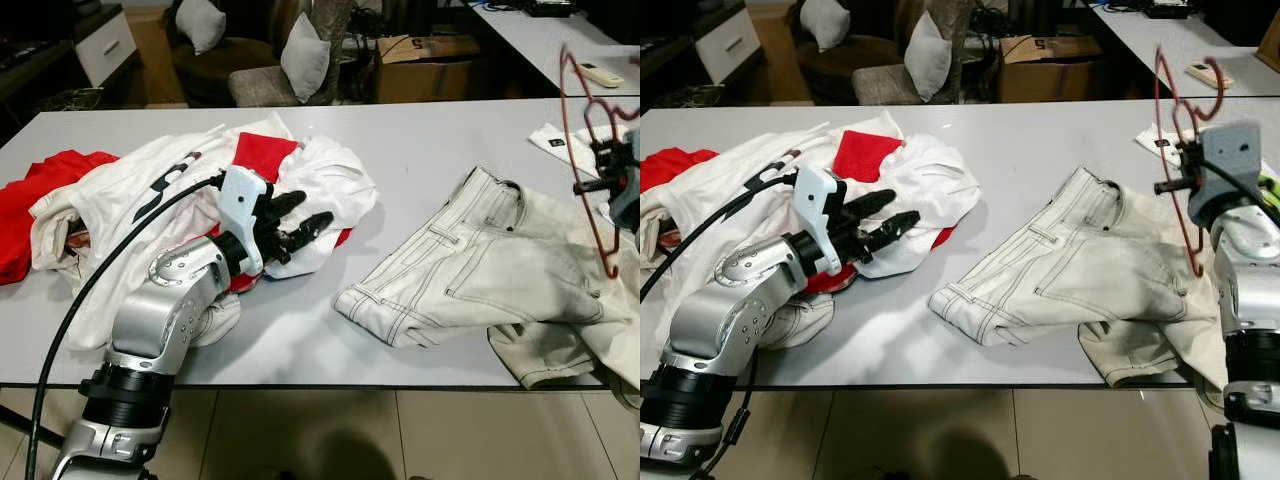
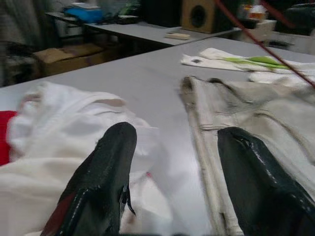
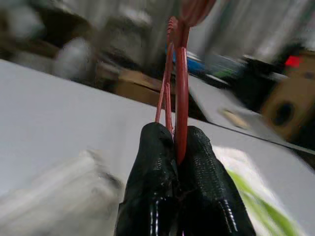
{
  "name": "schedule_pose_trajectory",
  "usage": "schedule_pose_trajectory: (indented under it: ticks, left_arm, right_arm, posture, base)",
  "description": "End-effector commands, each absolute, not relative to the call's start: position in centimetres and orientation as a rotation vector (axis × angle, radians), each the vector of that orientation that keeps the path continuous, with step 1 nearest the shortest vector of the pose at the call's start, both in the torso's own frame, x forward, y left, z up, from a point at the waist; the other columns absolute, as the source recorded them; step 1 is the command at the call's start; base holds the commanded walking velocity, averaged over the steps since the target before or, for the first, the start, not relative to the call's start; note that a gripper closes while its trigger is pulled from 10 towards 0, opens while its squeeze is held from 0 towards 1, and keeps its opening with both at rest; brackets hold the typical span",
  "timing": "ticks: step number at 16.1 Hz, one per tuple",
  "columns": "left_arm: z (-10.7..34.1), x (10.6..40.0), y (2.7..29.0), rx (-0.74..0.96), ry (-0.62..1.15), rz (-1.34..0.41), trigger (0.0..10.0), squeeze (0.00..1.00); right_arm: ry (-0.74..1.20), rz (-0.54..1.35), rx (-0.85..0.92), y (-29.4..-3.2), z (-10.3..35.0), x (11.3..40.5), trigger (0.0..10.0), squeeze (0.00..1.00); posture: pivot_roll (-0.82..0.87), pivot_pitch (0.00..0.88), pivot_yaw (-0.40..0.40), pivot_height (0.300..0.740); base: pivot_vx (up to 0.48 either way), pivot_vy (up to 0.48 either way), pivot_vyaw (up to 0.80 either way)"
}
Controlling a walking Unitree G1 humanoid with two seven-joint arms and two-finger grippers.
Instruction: Hang hanger
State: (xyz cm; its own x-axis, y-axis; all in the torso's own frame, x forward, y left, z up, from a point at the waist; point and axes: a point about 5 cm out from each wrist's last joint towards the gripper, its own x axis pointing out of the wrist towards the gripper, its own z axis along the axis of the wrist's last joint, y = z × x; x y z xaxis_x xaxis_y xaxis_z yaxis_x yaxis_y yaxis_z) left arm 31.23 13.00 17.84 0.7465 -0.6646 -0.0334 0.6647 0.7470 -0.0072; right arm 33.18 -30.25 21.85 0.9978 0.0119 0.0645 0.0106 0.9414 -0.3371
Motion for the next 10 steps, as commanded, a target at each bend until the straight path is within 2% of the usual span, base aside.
schedule_pose_trajectory:
  ticks: [1, 3, 5, 7, 8, 10]
  left_arm:
    - [18.1, 31.7, 13.9, 0.018, 0.021, -0.659, 10.0, 0.0]
    - [17.4, 31.7, 15.2, 0.013, 0.043, -0.559, 10.0, 0.0]
    - [17.3, 31.6, 15.7, -0.011, 0.007, -0.465, 10.0, 0.0]
    - [16.8, 31.6, 15.3, -0.01, 0.006, -0.434, 10.0, 0.0]
    - [16.0, 31.5, 14.5, -0.013, 0.017, -0.424, 10.0, 0.0]
    - [15.4, 31.2, 13.3, 0.011, 0.023, -0.432, 10.0, 0.0]
  right_arm:
    - [-0.106, 0.092, -0.314, -29.0, 22.7, 33.1, 10.0, 0.0]
    - [-0.139, 0.184, -0.287, -26.9, 24.5, 31.3, 10.0, 0.0]
    - [-0.206, 0.151, -0.256, -25.3, 26.1, 29.4, 10.0, 0.0]
    - [-0.193, 0.094, -0.268, -24.4, 25.7, 28.2, 10.0, 0.0]
    - [-0.115, 0.026, -0.253, -24.2, 24.3, 27.2, 10.0, 0.0]
    - [-0.065, -0.026, -0.124, -23.2, 22.5, 25.5, 10.0, 0.0]
  posture:
    - [-0.17, 0.0, 0.086, 0.74]
    - [-0.18, 0.0, 0.087, 0.74]
    - [-0.19, 0.01, 0.087, 0.74]
    - [-0.19, 0.013, 0.086, 0.74]
    - [-0.19, 0.016, 0.085, 0.74]
    - [-0.2, 0.02, 0.092, 0.74]
  base:
    - [0.0, 0.0, 0.0]
    - [0.0, 0.0, 0.0]
    - [0.0, 0.0, 0.0]
    - [0.0, 0.0, 0.0]
    - [0.0, -0.266, 0.0]
    - [0.0, -0.347, 0.0]
